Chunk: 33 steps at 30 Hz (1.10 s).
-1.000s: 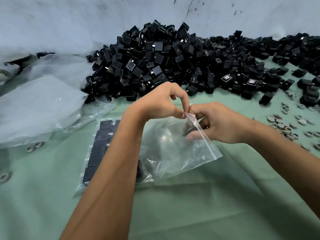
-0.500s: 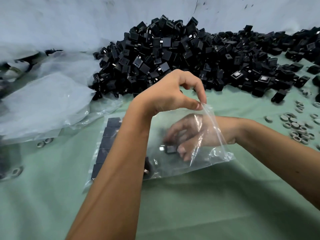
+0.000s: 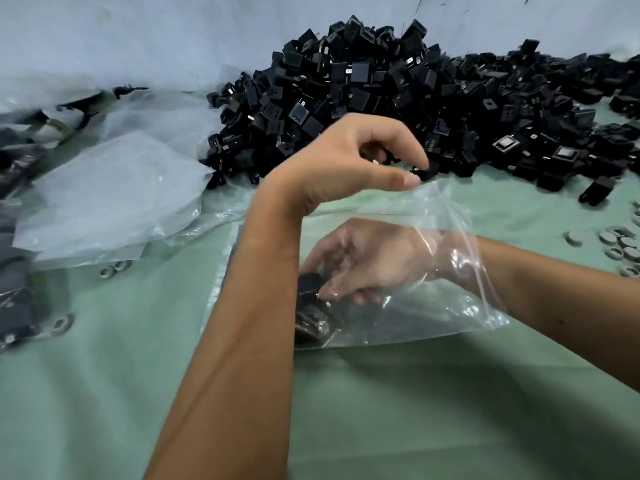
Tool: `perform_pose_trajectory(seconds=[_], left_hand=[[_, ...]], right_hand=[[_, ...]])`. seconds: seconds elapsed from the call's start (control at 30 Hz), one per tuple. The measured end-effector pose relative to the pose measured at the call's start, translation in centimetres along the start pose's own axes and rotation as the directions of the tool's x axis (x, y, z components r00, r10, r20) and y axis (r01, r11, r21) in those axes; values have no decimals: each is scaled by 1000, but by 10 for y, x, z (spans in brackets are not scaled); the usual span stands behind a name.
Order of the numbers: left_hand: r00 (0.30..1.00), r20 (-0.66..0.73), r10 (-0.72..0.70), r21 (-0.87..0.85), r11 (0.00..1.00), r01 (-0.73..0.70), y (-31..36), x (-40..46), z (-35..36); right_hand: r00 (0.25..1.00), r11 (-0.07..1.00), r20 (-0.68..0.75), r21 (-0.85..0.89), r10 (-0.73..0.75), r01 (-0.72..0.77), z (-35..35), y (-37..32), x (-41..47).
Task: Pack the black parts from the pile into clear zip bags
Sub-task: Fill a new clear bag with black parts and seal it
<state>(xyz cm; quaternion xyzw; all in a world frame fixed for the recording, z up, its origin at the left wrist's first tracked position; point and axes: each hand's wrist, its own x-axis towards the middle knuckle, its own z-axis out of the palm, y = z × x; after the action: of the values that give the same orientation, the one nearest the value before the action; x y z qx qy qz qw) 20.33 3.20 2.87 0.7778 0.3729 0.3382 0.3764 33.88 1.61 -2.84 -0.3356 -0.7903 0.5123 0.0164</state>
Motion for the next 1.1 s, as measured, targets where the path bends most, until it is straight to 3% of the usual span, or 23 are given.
perform_pose_trajectory(seconds=[0.23, 0.4, 0.63, 1.1], left_hand=[[924, -371, -91, -165, 986, 31, -32, -39, -52], [831, -535, -154, -233, 972, 30, -39, -53, -68], [842, -516, -160, -219, 974, 51, -37, -50, -63], [852, -477, -217, -179, 973, 148, -46, -39, -48]], right_hand=[[996, 994, 88, 112, 11, -21, -2, 1, 0], [996, 992, 86, 124, -24, 14, -1, 12, 5], [992, 986, 117, 168, -38, 18, -1, 13, 7], [983, 991, 120, -3, -136, 137, -11, 29, 2]])
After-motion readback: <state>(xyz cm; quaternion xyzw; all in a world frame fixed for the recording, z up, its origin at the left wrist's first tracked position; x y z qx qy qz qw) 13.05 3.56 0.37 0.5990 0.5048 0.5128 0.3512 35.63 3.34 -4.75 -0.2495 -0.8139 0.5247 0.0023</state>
